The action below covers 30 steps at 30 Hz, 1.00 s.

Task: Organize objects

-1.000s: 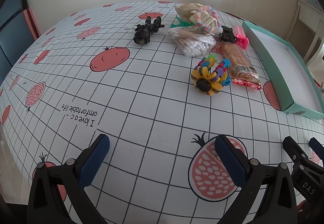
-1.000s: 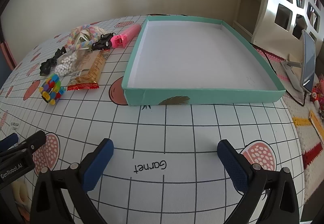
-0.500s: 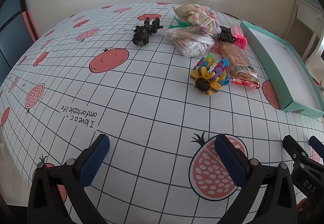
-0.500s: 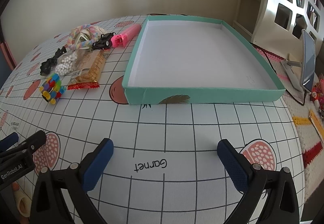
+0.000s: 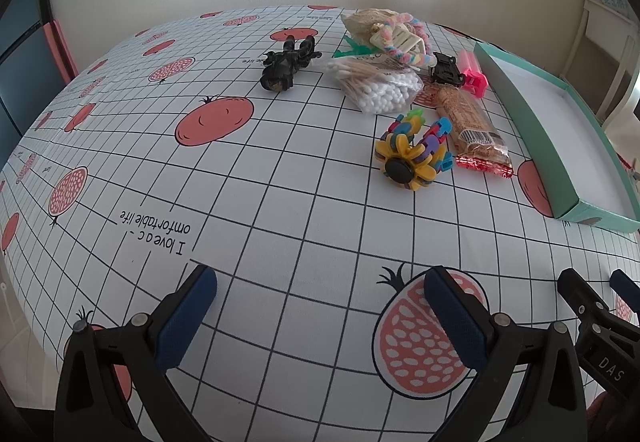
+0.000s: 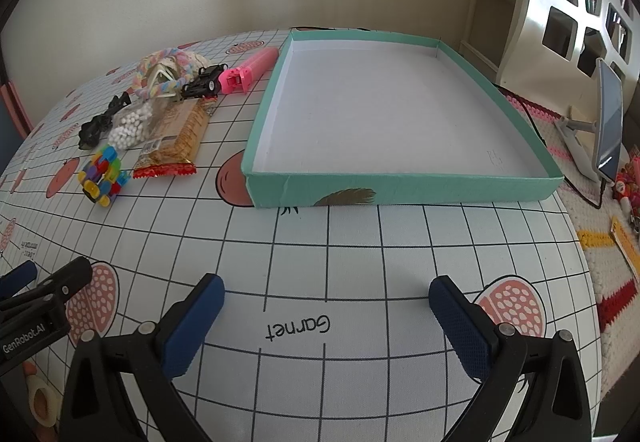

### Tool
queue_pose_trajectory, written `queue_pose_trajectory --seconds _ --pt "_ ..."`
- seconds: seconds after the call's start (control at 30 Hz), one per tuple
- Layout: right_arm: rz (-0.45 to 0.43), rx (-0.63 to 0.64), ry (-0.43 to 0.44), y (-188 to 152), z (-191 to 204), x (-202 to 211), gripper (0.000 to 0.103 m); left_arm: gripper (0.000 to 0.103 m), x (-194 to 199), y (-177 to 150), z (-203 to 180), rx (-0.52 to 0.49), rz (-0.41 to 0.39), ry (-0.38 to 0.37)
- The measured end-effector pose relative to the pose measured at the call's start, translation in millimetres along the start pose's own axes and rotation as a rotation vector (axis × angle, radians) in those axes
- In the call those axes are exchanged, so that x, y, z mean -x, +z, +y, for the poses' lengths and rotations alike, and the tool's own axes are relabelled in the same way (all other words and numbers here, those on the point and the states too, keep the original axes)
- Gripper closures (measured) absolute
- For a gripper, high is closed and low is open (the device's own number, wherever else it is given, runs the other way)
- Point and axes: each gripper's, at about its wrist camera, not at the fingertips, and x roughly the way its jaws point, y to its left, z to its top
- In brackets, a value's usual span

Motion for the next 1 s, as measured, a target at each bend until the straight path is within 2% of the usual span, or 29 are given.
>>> queue_pose_trajectory --seconds 0.17,0.27,0.4,0.57,0.77,1.0 --pt "0.017 -0.001 -0.013 3 -1 1 0.0 0.0 0 1 -1 -0.002 0.005 -0.001" --pt "-0.028 -0.007 -0.036 12 -2 15 0.0 0.0 2 3 -2 -0.001 0.018 -0.017" --pt "-0.078 -0.018 0.028 38 1 39 0.0 0.0 15 17 -6 -0.017 0.001 -0.015" --pt "-0.119 0.034 0.096 75 22 75 0.0 0.0 36 52 -7 -0.016 0.019 -0.027" --pt "-0.108 0.094 0.156 119 41 95 0.0 0.0 47 97 0 0.015 0.085 -0.098" --pt "-0.038 0.079 0.195 148 41 78 0.0 0.0 31 126 9 0.075 0.182 -0.144"
